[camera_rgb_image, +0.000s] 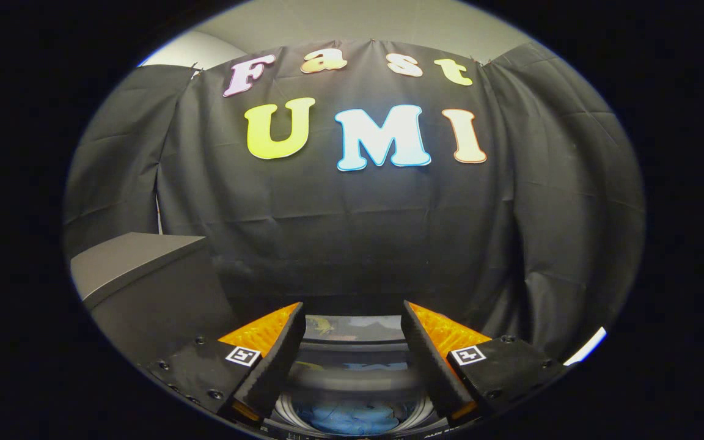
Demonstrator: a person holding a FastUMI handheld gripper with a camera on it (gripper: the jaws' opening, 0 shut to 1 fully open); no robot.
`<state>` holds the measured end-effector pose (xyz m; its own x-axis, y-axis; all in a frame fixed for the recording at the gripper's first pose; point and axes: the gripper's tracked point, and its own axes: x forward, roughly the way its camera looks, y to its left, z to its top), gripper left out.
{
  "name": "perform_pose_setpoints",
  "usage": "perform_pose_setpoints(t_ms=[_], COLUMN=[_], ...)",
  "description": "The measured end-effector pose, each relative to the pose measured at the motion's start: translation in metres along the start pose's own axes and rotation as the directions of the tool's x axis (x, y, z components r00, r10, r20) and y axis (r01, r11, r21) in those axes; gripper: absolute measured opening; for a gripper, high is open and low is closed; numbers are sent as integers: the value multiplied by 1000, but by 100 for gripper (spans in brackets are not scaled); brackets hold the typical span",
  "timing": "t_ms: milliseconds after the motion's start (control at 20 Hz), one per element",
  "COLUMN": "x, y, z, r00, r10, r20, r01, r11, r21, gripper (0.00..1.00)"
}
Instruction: Put the clothes into the washing machine and then close the washing machine lid.
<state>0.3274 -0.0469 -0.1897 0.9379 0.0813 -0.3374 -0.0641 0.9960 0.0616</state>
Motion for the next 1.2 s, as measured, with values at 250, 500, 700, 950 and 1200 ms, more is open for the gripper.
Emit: perform_pose_setpoints(t_ms=[250,500,700,950,1200], x=[-24,-48,-78,-128,-184], y=[11,18,29,40,46], z=[-13,-12,12,45,63], r00=[1000,1000,999,994,986], r10=[12,10,13,2,-21], r20=[4,3,48,110,168], r01=[-12,-10,-15,-4,17], r11=[1000,1000,1000,1000,1000], r21=[12,13,25,21,24], gripper=[97,97,97,97,97])
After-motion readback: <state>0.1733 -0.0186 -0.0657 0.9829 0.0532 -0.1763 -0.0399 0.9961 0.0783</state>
